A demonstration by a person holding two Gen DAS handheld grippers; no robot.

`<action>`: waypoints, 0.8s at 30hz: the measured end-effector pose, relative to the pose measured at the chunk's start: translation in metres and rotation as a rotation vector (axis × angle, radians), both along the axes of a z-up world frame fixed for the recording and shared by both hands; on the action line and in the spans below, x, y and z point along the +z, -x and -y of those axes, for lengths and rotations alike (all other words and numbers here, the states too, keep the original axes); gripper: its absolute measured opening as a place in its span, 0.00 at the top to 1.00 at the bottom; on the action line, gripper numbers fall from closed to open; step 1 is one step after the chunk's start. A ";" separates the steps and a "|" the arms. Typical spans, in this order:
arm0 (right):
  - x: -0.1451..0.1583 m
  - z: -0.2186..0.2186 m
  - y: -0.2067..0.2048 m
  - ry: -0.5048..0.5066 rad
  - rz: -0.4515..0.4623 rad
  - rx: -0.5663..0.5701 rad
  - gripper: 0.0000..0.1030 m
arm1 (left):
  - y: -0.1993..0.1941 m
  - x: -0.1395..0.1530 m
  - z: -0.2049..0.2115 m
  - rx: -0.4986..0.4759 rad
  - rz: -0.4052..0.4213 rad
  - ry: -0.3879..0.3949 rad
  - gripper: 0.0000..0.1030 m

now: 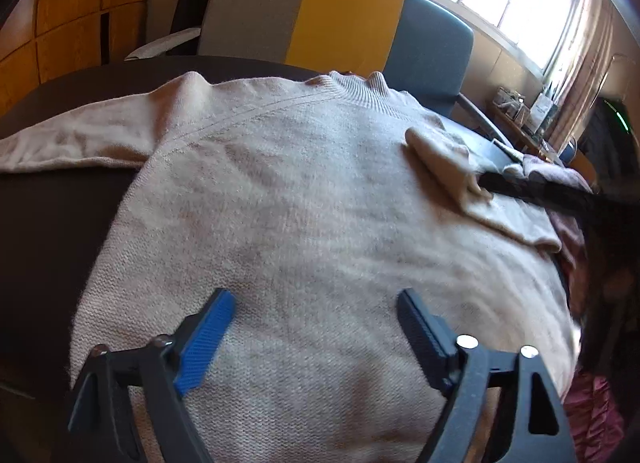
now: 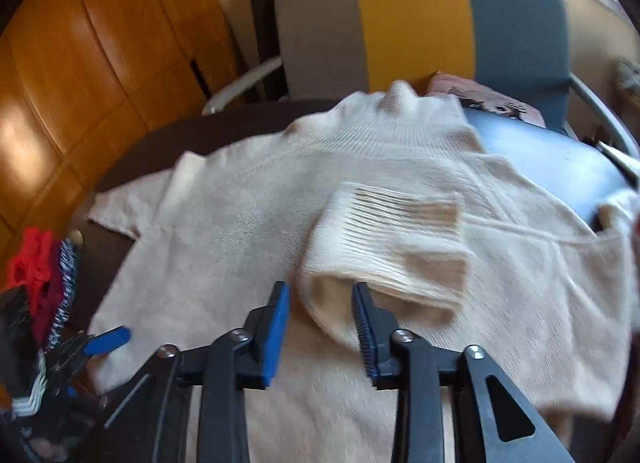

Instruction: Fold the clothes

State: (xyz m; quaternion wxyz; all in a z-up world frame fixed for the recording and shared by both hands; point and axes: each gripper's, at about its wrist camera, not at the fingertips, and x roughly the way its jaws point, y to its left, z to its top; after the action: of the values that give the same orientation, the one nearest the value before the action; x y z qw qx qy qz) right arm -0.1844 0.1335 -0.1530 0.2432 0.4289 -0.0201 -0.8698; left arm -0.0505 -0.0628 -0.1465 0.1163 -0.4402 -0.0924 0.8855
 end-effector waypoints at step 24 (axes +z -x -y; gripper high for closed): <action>-0.039 -0.042 -0.067 -0.065 -0.127 -0.037 0.24 | 0.103 0.017 -0.191 -0.587 -0.084 0.500 0.29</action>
State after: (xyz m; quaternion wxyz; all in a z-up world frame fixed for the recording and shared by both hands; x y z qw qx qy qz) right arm -0.1171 0.1757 -0.1923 0.2136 0.3801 0.0158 -0.8998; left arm -0.1535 0.1280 -0.1295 0.2575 -0.4260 0.2613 0.8270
